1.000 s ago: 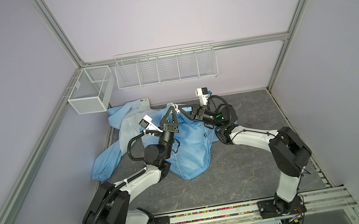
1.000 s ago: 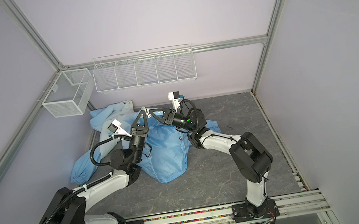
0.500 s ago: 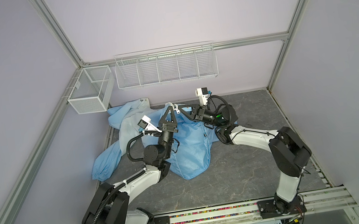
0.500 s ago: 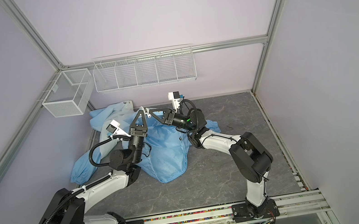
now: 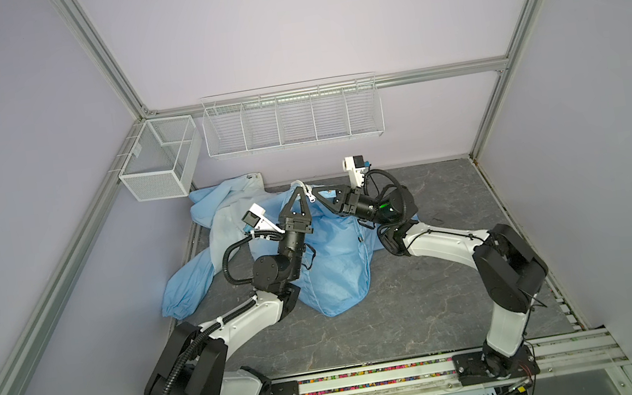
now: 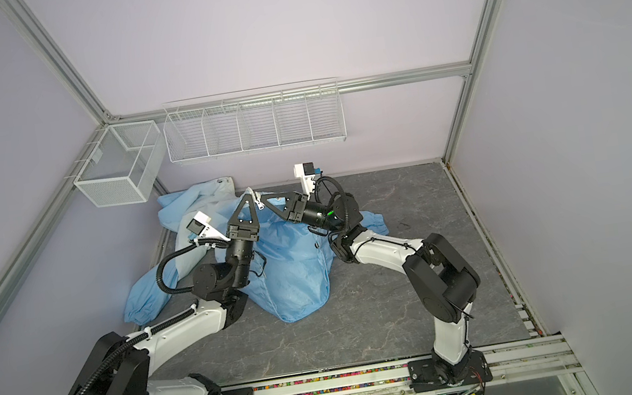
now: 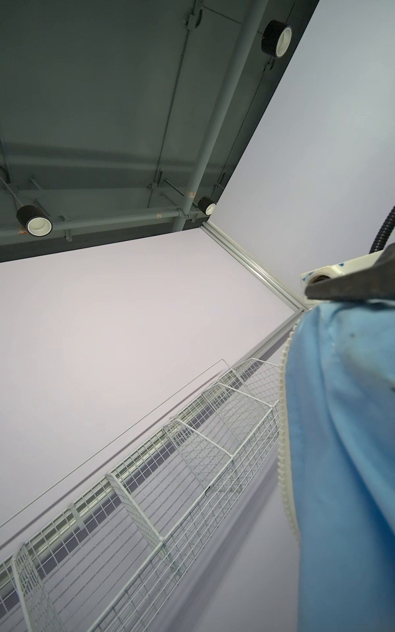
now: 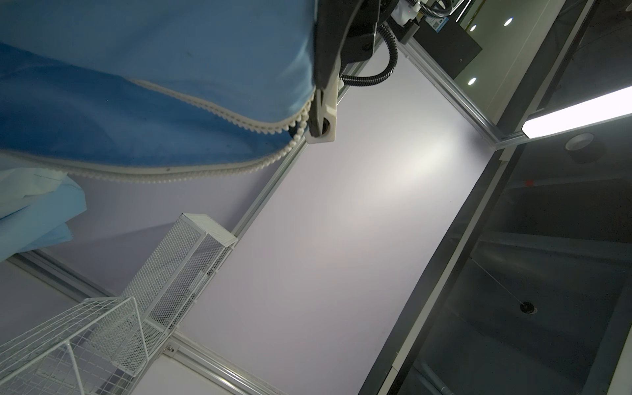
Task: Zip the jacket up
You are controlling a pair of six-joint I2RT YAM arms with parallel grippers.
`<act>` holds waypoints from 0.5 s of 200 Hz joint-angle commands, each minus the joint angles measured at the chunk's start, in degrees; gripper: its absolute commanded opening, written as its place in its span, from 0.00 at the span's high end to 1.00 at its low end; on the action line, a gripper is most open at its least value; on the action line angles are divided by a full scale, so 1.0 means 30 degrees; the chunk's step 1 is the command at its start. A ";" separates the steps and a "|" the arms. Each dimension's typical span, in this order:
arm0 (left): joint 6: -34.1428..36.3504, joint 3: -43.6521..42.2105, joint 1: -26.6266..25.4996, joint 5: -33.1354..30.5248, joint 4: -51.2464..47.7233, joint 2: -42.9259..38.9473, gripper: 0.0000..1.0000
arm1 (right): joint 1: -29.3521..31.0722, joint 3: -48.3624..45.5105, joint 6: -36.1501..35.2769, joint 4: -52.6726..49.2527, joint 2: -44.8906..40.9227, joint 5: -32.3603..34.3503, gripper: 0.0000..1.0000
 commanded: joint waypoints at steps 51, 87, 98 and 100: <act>-0.0587 0.0537 0.0092 0.1111 0.0991 -0.0363 1.00 | 0.0120 0.0439 0.0358 0.1667 0.0209 0.0557 0.93; -0.0674 0.0390 0.0074 0.1216 0.0991 -0.0455 1.00 | -0.0051 0.0651 0.0395 0.1598 0.0253 0.0706 0.93; -0.0729 0.0361 0.0092 0.1220 0.0991 -0.0464 1.00 | -0.0084 0.0704 0.0389 0.1579 0.0253 0.0748 0.93; -0.0753 0.0361 0.0092 0.1239 0.0991 -0.0458 1.00 | -0.0118 0.0710 0.0395 0.1579 0.0253 0.0759 0.93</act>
